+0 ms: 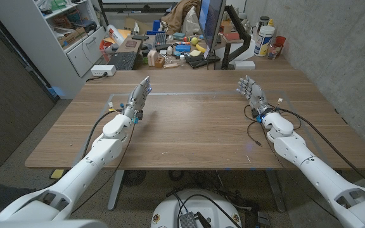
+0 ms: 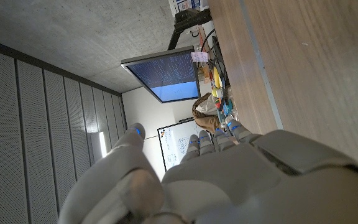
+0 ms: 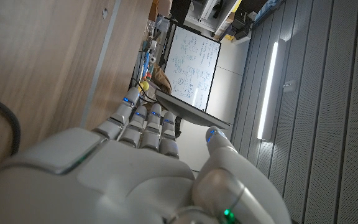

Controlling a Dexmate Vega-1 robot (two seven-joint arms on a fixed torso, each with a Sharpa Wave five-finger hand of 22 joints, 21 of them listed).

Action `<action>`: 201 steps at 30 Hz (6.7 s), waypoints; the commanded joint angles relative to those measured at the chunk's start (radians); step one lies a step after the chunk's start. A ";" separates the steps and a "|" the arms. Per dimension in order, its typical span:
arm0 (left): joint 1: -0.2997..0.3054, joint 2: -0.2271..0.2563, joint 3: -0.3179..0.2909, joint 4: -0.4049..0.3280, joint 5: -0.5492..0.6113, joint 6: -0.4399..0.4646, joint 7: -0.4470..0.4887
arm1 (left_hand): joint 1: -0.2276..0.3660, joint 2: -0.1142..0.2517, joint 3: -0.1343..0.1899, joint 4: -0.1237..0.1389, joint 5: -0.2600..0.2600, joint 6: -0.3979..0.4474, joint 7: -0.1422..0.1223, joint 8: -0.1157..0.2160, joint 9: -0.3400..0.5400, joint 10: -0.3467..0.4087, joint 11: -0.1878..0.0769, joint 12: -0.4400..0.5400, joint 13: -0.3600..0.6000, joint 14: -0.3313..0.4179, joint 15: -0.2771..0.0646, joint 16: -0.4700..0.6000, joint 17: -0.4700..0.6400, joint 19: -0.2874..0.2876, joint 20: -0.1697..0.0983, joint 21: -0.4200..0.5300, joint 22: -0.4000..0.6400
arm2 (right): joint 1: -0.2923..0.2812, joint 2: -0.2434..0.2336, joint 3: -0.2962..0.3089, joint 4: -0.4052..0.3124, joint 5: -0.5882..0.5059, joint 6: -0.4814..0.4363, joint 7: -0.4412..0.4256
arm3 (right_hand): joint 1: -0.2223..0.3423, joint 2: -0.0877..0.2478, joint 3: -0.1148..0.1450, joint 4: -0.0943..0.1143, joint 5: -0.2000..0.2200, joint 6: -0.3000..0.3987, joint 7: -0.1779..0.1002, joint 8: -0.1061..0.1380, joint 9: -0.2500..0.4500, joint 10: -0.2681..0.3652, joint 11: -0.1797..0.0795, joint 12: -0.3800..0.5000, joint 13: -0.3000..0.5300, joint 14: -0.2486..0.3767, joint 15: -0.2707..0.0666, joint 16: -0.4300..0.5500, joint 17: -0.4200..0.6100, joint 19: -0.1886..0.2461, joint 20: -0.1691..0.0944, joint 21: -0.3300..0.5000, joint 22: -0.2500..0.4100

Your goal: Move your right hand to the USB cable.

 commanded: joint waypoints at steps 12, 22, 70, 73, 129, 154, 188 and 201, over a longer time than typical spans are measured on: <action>0.047 -0.151 -0.193 -0.030 0.172 0.097 -0.120 | 0.014 0.001 0.008 -0.003 -0.004 -0.002 -0.001 0.004 0.003 0.000 -0.001 0.004 0.001 0.000 -0.002 0.007 0.005 -0.023 -0.025 0.000 0.004 | -0.039 0.143 0.178 -0.009 -0.181 -0.052 0.101 | 0.015 0.004 0.002 -0.004 0.005 0.010 -0.002 0.006 0.005 0.011 -0.007 0.003 0.003 0.006 0.001 0.007 0.004 0.005 -0.025 -0.005 0.004; 0.057 -0.176 -0.227 -0.046 0.202 0.122 -0.147 | 0.015 0.003 0.009 -0.004 -0.009 0.000 -0.001 0.004 0.003 0.001 -0.003 0.002 0.001 0.001 0.000 0.006 0.006 -0.021 -0.023 -0.004 0.005 | -0.036 0.160 0.213 -0.002 -0.238 -0.042 0.122 | 0.019 0.006 0.001 -0.008 0.005 0.010 -0.004 0.005 0.005 0.013 -0.010 0.003 0.003 0.006 -0.003 0.007 0.004 0.003 -0.025 -0.013 0.004; 0.052 -0.201 -0.268 -0.051 0.235 0.168 -0.190 | 0.023 0.013 0.008 -0.007 -0.032 0.036 -0.008 0.008 0.003 0.038 -0.004 0.005 0.002 0.036 -0.006 0.012 0.007 0.009 -0.008 -0.022 0.006 | 0.051 0.131 0.247 0.182 -0.390 0.194 0.220 | 0.040 0.000 -0.009 -0.032 0.002 0.009 -0.069 0.005 0.007 0.014 -0.032 -0.003 0.004 0.018 -0.041 0.003 -0.001 0.025 -0.046 -0.053 0.003; 0.050 -0.202 -0.269 -0.048 0.236 0.167 -0.192 | 0.024 0.013 0.009 -0.007 -0.032 0.039 -0.008 0.008 0.003 0.040 -0.004 0.005 0.002 0.038 -0.005 0.012 0.007 0.010 -0.005 -0.023 0.006 | 0.052 0.124 0.249 0.188 -0.401 0.205 0.217 | 0.040 -0.001 -0.009 -0.033 0.002 0.007 -0.072 0.004 0.007 0.015 -0.035 -0.003 0.004 0.020 -0.045 0.004 -0.002 0.027 -0.048 -0.055 0.003; 0.013 -0.197 -0.272 -0.015 0.244 0.183 -0.226 | 0.033 0.023 0.010 -0.011 -0.041 0.070 0.000 0.006 0.003 0.063 -0.010 -0.001 0.002 0.057 -0.006 0.007 0.007 0.024 0.009 -0.047 0.007 | -0.030 0.046 0.300 0.055 -0.534 0.197 0.095 | 0.049 -0.012 -0.013 -0.050 0.010 0.038 -0.115 0.014 0.013 0.057 -0.064 0.009 0.006 0.059 -0.066 0.004 -0.007 0.062 -0.055 -0.095 0.002; 0.014 -0.201 -0.276 -0.010 0.247 0.167 -0.220 | 0.037 0.028 0.012 -0.013 -0.042 0.077 -0.003 0.004 0.003 0.068 -0.014 -0.004 0.002 0.060 -0.009 0.004 0.007 0.027 0.013 -0.057 0.007 | -0.067 0.014 0.327 0.007 -0.668 0.219 -0.020 | 0.072 -0.019 -0.006 -0.071 0.015 0.059 -0.135 0.019 0.014 0.081 -0.076 0.014 0.007 0.075 -0.080 0.000 -0.011 0.073 -0.056 -0.117 0.003; 0.020 -0.214 -0.271 -0.019 0.246 0.160 -0.200 | 0.039 0.032 0.012 -0.014 -0.044 0.083 -0.003 0.001 0.003 0.070 -0.014 -0.008 0.002 0.062 -0.008 0.003 0.007 0.031 0.017 -0.070 0.008 | -0.135 -0.069 0.362 -0.078 -0.939 0.266 -0.158 | 0.083 -0.029 -0.002 -0.087 0.026 0.111 -0.175 0.030 0.015 0.129 -0.128 0.026 0.008 0.115 -0.118 0.002 -0.010 0.095 -0.073 -0.151 0.003; 0.009 -0.209 -0.269 -0.009 0.246 0.157 -0.214 | 0.040 0.033 0.012 -0.015 -0.044 0.085 -0.003 0.000 0.003 0.070 -0.017 -0.010 0.002 0.059 -0.010 0.001 0.007 0.031 0.020 -0.075 0.008 | -0.163 -0.093 0.365 -0.122 -1.072 0.236 -0.241 | 0.085 -0.030 -0.001 -0.090 0.030 0.117 -0.184 0.029 0.015 0.130 -0.136 0.025 0.008 0.112 -0.126 -0.002 -0.009 0.098 -0.079 -0.161 0.004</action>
